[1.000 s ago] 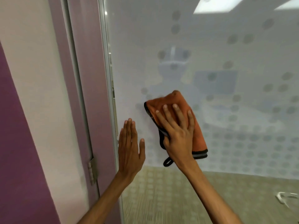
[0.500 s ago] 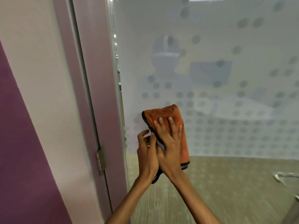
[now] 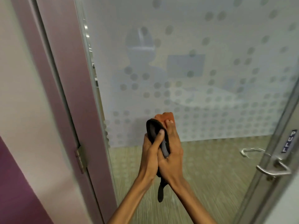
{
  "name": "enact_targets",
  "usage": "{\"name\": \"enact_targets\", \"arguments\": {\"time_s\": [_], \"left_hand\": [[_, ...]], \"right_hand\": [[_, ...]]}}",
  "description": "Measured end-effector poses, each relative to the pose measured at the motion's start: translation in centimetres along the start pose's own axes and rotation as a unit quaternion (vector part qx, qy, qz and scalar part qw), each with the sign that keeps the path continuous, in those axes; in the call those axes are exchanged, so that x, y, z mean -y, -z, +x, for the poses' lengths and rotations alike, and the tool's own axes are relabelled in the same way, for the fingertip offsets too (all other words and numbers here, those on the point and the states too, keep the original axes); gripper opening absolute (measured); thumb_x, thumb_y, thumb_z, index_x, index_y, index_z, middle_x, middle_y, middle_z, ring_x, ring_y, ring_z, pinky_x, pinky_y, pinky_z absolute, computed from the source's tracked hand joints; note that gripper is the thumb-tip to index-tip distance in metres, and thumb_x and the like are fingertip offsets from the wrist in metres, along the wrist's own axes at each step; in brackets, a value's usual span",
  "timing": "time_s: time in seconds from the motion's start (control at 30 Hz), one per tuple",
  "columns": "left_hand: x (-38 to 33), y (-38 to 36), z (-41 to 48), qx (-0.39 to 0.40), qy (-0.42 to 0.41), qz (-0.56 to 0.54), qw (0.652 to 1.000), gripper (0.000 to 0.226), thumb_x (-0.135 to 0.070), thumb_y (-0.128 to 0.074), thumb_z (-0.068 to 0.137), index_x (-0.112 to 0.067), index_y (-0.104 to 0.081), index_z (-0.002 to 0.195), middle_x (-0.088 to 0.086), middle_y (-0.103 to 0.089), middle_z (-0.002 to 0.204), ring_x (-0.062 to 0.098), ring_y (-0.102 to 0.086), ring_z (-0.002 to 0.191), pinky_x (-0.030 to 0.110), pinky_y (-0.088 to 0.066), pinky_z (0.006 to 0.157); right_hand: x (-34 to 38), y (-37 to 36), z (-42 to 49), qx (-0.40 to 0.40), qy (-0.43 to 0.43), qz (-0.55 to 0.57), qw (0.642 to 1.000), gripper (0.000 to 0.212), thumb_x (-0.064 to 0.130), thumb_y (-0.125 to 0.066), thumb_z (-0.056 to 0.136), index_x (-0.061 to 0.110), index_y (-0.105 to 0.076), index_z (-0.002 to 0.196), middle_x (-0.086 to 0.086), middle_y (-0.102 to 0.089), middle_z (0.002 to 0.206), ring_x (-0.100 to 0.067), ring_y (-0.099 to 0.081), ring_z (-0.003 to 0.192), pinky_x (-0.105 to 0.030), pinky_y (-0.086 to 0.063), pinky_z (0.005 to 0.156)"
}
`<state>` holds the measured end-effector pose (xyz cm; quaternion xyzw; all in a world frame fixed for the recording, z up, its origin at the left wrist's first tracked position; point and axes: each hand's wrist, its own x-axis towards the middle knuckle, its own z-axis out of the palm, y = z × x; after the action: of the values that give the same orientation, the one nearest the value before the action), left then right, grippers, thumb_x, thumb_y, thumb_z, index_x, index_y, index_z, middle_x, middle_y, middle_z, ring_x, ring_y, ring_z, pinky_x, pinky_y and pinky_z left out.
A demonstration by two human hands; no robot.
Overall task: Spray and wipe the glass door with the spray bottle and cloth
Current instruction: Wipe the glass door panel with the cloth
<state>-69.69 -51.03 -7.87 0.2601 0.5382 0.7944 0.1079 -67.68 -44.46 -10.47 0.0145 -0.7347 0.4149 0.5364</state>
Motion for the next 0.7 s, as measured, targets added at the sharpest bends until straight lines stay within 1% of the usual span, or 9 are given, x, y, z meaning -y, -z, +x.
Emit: {"name": "enact_targets", "arguments": {"time_s": [0.1, 0.2, 0.3, 0.37, 0.47, 0.53, 0.57, 0.63, 0.7], "left_hand": [[1.6, -2.0, -0.9, 0.025, 0.027, -0.006, 0.999, 0.051, -0.050, -0.075, 0.078, -0.022, -0.059, 0.118, -0.010, -0.075, 0.105, 0.006, -0.071, 0.102, 0.013, -0.054, 0.076], [3.1, -3.8, -0.7, 0.023, 0.071, -0.048, 0.996, 0.032, -0.029, -0.067, 0.091, -0.017, -0.065, 0.121, -0.001, -0.075, 0.113, 0.015, -0.071, 0.107, 0.025, -0.058, 0.087], [4.6, -5.6, -0.3, 0.023, 0.140, -0.076, 0.987, 0.025, -0.026, -0.055, 0.098, -0.015, -0.071, 0.114, 0.007, -0.076, 0.109, 0.023, -0.073, 0.102, 0.036, -0.053, 0.089], [5.7, -7.1, -0.3, 0.031, 0.164, -0.073, 0.983, 0.027, -0.029, -0.055, 0.099, -0.013, -0.070, 0.114, 0.009, -0.076, 0.107, 0.026, -0.073, 0.100, 0.038, -0.055, 0.086], [7.1, -9.8, -0.6, 0.047, 0.177, -0.066, 0.981, 0.025, -0.031, -0.057, 0.098, -0.016, -0.069, 0.114, 0.004, -0.078, 0.103, 0.023, -0.075, 0.094, 0.031, -0.059, 0.073], [8.0, -12.0, -0.9, 0.070, 0.188, -0.059, 0.978, 0.023, -0.032, -0.057, 0.098, -0.018, -0.069, 0.112, 0.002, -0.078, 0.102, 0.021, -0.075, 0.093, 0.029, -0.059, 0.069], [8.2, -13.3, -1.2, 0.079, 0.197, -0.060, 0.975, 0.024, -0.032, -0.057, 0.099, -0.017, -0.069, 0.112, 0.003, -0.078, 0.101, 0.021, -0.075, 0.092, 0.029, -0.060, 0.068], [9.0, -15.9, -1.9, 0.093, 0.216, -0.068, 0.970, 0.023, -0.031, -0.055, 0.099, -0.016, -0.069, 0.110, 0.004, -0.078, 0.101, 0.021, -0.075, 0.091, 0.031, -0.060, 0.070], [9.9, -18.4, -2.6, 0.106, 0.236, -0.078, 0.963, 0.021, -0.029, -0.054, 0.100, -0.016, -0.069, 0.107, 0.003, -0.078, 0.096, 0.021, -0.075, 0.088, 0.033, -0.060, 0.073]], "right_hand": [[-1.3, 2.4, -1.3, 0.008, 0.008, -0.081, 0.997, 0.056, 0.018, -0.050, 0.093, 0.017, -0.043, 0.149, 0.013, -0.032, 0.160, -0.015, -0.025, 0.151, -0.052, -0.029, 0.120], [-2.2, 5.3, -2.2, 0.026, -0.003, -0.106, 0.994, 0.058, 0.022, -0.051, 0.091, 0.011, -0.045, 0.147, 0.005, -0.032, 0.160, -0.016, -0.021, 0.152, -0.047, -0.024, 0.123], [-2.6, 8.6, -3.0, 0.007, -0.023, -0.087, 0.996, 0.058, 0.033, -0.049, 0.093, 0.007, -0.047, 0.144, -0.006, -0.037, 0.158, -0.018, -0.025, 0.151, -0.043, -0.023, 0.123], [-3.1, 11.1, -3.0, -0.051, -0.069, -0.101, 0.991, 0.056, 0.036, -0.048, 0.096, 0.009, -0.047, 0.145, -0.004, -0.038, 0.158, -0.014, -0.027, 0.150, -0.035, -0.022, 0.123], [-3.7, 14.8, -2.5, -0.119, -0.211, -0.128, 0.962, 0.061, 0.039, -0.055, 0.096, 0.021, -0.038, 0.152, 0.008, -0.034, 0.159, -0.002, -0.027, 0.146, -0.028, -0.026, 0.120], [-4.1, 17.7, -2.5, -0.102, -0.286, -0.075, 0.950, 0.062, 0.043, -0.060, 0.095, 0.027, -0.038, 0.151, 0.021, -0.048, 0.145, 0.010, -0.046, 0.128, -0.018, -0.041, 0.105], [-4.4, 19.3, -2.6, -0.089, -0.307, -0.047, 0.946, 0.052, 0.044, -0.061, 0.095, 0.027, -0.049, 0.143, 0.024, -0.060, 0.130, 0.012, -0.058, 0.113, -0.016, -0.048, 0.094], [-4.7, 22.9, -3.2, -0.068, -0.331, -0.045, 0.940, 0.034, 0.046, -0.062, 0.093, 0.020, -0.069, 0.112, 0.010, -0.076, 0.101, -0.004, -0.072, 0.092, -0.027, -0.055, 0.079], [-5.0, 26.3, -3.9, -0.060, -0.358, -0.053, 0.930, 0.034, 0.047, -0.066, 0.090, 0.014, -0.071, 0.098, -0.004, -0.077, 0.094, -0.022, -0.073, 0.088, -0.040, -0.058, 0.078]]}}
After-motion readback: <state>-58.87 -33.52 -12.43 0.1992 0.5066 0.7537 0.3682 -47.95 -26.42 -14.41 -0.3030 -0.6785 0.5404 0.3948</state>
